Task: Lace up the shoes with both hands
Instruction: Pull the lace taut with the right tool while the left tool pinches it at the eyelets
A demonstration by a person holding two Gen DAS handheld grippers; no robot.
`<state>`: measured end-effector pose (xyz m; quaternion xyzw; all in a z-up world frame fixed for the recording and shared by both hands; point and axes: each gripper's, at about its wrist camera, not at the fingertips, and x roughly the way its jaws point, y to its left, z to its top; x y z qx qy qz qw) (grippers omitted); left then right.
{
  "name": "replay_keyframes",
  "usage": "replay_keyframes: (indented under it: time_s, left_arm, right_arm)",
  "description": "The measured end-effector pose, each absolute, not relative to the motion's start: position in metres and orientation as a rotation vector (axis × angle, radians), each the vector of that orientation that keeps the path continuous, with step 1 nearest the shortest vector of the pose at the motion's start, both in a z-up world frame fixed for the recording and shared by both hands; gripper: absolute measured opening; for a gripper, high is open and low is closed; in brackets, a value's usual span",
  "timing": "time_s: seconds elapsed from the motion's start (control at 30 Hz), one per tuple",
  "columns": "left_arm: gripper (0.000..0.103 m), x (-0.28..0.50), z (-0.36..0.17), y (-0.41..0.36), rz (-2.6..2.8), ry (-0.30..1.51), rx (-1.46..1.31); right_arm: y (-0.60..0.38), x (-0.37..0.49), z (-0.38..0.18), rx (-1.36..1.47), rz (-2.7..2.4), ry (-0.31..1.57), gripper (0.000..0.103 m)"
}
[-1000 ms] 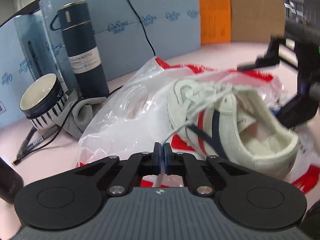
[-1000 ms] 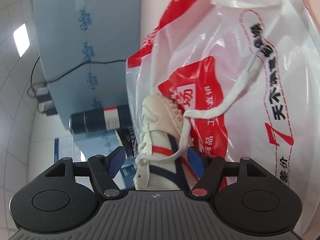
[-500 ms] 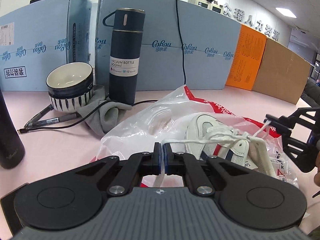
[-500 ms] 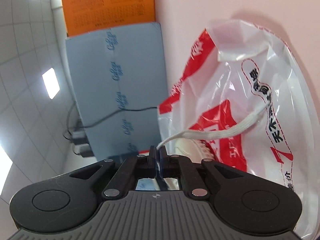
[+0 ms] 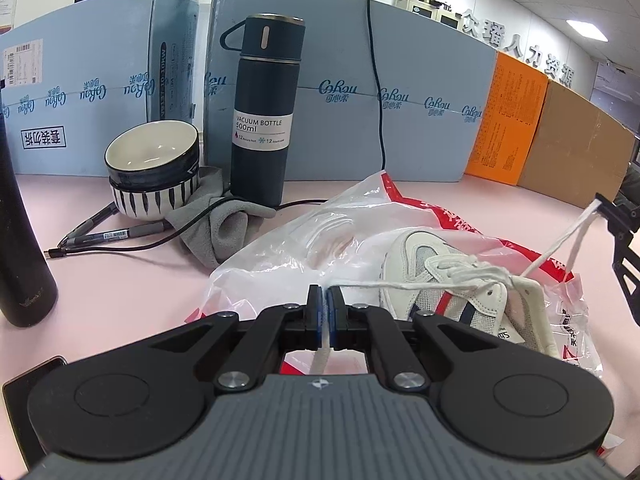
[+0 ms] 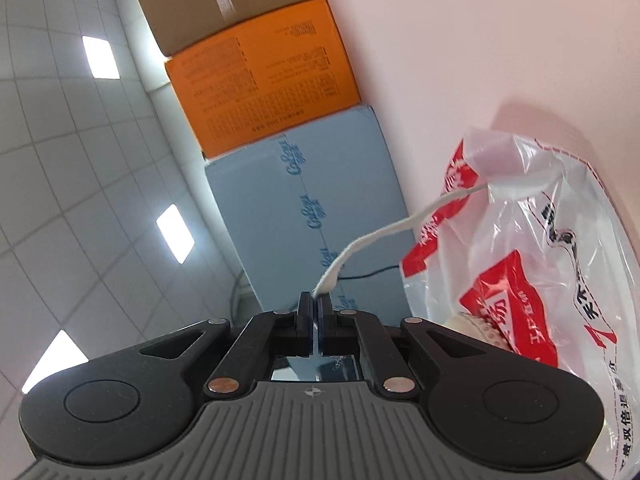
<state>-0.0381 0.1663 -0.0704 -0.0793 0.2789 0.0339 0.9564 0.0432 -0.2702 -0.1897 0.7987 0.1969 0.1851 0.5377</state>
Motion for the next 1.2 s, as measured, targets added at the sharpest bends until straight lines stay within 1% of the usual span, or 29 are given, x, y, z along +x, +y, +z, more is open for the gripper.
replay_keyframes:
  time_s: [0.1, 0.27, 0.3, 0.33, 0.37, 0.4, 0.43, 0.47, 0.6, 0.73, 0.8, 0.83, 0.87, 0.9, 0.93, 0.97, 1.0, 1.03, 1.07, 1.1, 1.13, 1.17, 1.2]
  left_arm:
    - [0.003, -0.038, -0.071, 0.165, 0.078, 0.570, -0.160]
    - [0.003, -0.040, -0.073, 0.163, 0.095, 0.577, -0.160]
    - [0.004, -0.040, -0.072, 0.163, 0.100, 0.577, -0.159]
    - [0.006, -0.041, -0.072, 0.163, 0.110, 0.576, -0.158]
    - [0.006, -0.042, -0.072, 0.164, 0.124, 0.576, -0.160]
    - [0.006, -0.043, -0.072, 0.166, 0.136, 0.576, -0.166]
    - [0.007, -0.044, -0.071, 0.169, 0.147, 0.576, -0.171]
    - [0.007, -0.046, -0.071, 0.171, 0.158, 0.576, -0.174]
    - [0.007, -0.052, -0.071, 0.179, 0.193, 0.585, -0.195]
    - [0.009, -0.054, -0.072, 0.174, 0.181, 0.594, -0.183]
    - [0.010, -0.054, -0.071, 0.171, 0.173, 0.595, -0.181]
    - [0.011, -0.053, -0.071, 0.170, 0.169, 0.596, -0.180]
    - [0.011, -0.053, -0.071, 0.168, 0.167, 0.596, -0.178]
    - [0.012, -0.053, -0.070, 0.168, 0.165, 0.596, -0.176]
    - [0.012, -0.053, -0.070, 0.167, 0.162, 0.595, -0.175]
    - [0.012, -0.053, -0.070, 0.167, 0.162, 0.595, -0.175]
    - [0.013, -0.053, -0.070, 0.167, 0.152, 0.596, -0.177]
    - [0.014, -0.053, -0.070, 0.166, 0.141, 0.596, -0.180]
    - [0.015, -0.054, -0.070, 0.165, 0.131, 0.597, -0.182]
    - [0.016, -0.053, -0.070, 0.163, 0.109, 0.603, -0.159]
    - [0.020, -0.052, -0.071, 0.159, 0.087, 0.610, -0.135]
    - [0.023, -0.049, -0.072, 0.154, 0.067, 0.620, -0.082]
    - [0.031, -0.046, -0.075, 0.146, 0.048, 0.628, -0.001]
  right_arm:
    - [-0.278, 0.040, -0.192, 1.947, 0.441, 0.416, 0.003]
    - [-0.289, 0.039, -0.196, 1.980, 0.441, 0.387, 0.003]
    - [-0.291, 0.037, -0.197, 1.974, 0.427, 0.397, 0.004]
    - [-0.294, 0.038, -0.197, 1.933, 0.393, 0.436, 0.007]
    - [-0.297, 0.038, -0.196, 1.891, 0.360, 0.475, 0.027]
    - [-0.299, 0.041, -0.192, 1.783, 0.317, 0.578, 0.048]
    - [-0.299, 0.048, -0.186, 1.674, 0.274, 0.679, 0.075]
    - [-0.298, 0.046, -0.184, 1.617, 0.262, 0.707, 0.075]
    - [-0.292, 0.043, -0.189, 1.642, 0.337, 0.725, 0.075]
    - [-0.260, 0.054, -0.184, 1.568, 0.498, 0.870, 0.075]
    - [-0.241, 0.056, -0.187, 1.558, 0.521, 0.934, 0.071]
    - [-0.232, 0.057, -0.189, 1.553, 0.533, 0.966, 0.067]
    - [-0.223, 0.056, -0.191, 1.550, 0.526, 0.988, 0.059]
    - [-0.217, 0.057, -0.193, 1.551, 0.526, 0.999, 0.055]
    - [-0.211, 0.057, -0.196, 1.555, 0.532, 0.996, 0.050]
    - [-0.207, 0.058, -0.197, 1.542, 0.538, 0.992, 0.041]
    - [-0.204, 0.059, -0.198, 1.530, 0.544, 0.987, 0.035]
    - [-0.203, 0.059, -0.198, 1.515, 0.539, 0.976, 0.022]
    - [-0.204, 0.055, -0.197, 1.509, 0.524, 0.956, 0.013]
    - [-0.205, 0.054, -0.197, 1.519, 0.521, 0.941, 0.011]
    - [-0.207, 0.054, -0.196, 1.533, 0.526, 0.920, 0.007]
    - [-0.210, 0.054, -0.195, 1.546, 0.531, 0.899, 0.005]
    - [-0.212, 0.055, -0.194, 1.559, 0.536, 0.878, 0.005]
